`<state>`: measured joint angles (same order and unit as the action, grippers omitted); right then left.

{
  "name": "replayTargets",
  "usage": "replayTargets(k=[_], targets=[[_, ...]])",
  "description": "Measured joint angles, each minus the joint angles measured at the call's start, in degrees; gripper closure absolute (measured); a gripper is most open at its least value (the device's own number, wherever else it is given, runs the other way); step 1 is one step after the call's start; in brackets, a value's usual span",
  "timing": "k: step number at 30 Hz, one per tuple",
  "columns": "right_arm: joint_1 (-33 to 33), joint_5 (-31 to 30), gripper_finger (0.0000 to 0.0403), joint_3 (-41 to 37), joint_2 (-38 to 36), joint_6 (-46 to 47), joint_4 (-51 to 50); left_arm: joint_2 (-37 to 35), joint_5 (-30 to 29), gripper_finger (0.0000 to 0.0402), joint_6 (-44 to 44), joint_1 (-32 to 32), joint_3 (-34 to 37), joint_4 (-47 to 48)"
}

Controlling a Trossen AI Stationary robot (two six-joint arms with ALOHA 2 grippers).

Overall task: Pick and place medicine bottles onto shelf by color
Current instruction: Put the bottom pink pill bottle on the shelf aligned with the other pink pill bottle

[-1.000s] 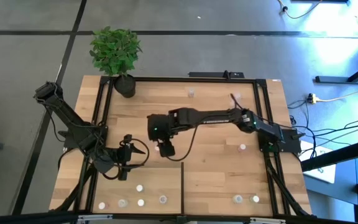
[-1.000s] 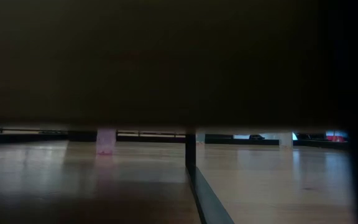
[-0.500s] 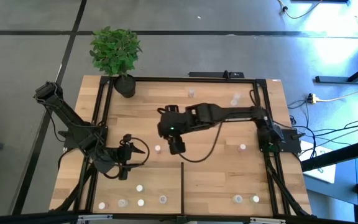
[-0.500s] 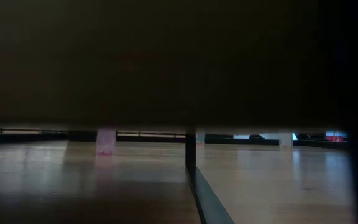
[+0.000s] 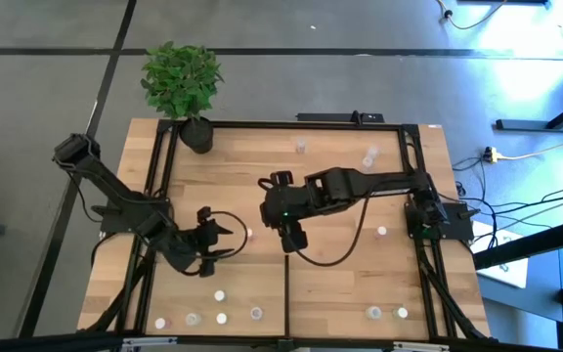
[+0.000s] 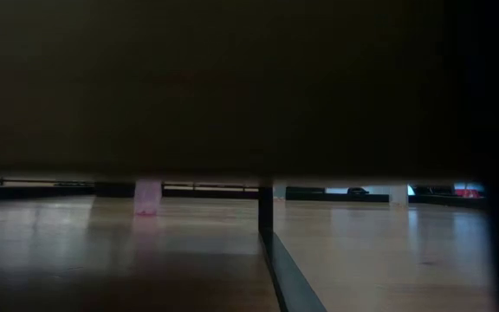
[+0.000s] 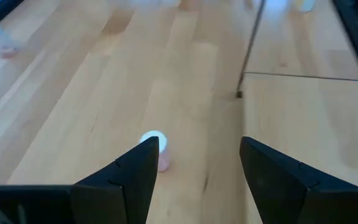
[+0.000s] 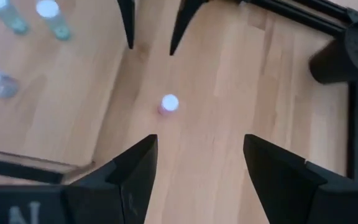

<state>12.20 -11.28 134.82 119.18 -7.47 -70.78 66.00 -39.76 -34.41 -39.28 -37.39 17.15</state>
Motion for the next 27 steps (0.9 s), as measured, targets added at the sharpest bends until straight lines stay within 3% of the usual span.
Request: replayTargets(k=[6,27], targets=[[0.83,-5.53,0.0163,0.0,-0.25,2.94,-2.49,3.02,0.0,0.0183,-3.02,3.72,0.0,-0.16],[1.03,-5.62,0.0163,0.0,-0.18,2.74,-2.21,14.93,0.45,0.0183,-1.12,9.28,0.02,-6.01]])
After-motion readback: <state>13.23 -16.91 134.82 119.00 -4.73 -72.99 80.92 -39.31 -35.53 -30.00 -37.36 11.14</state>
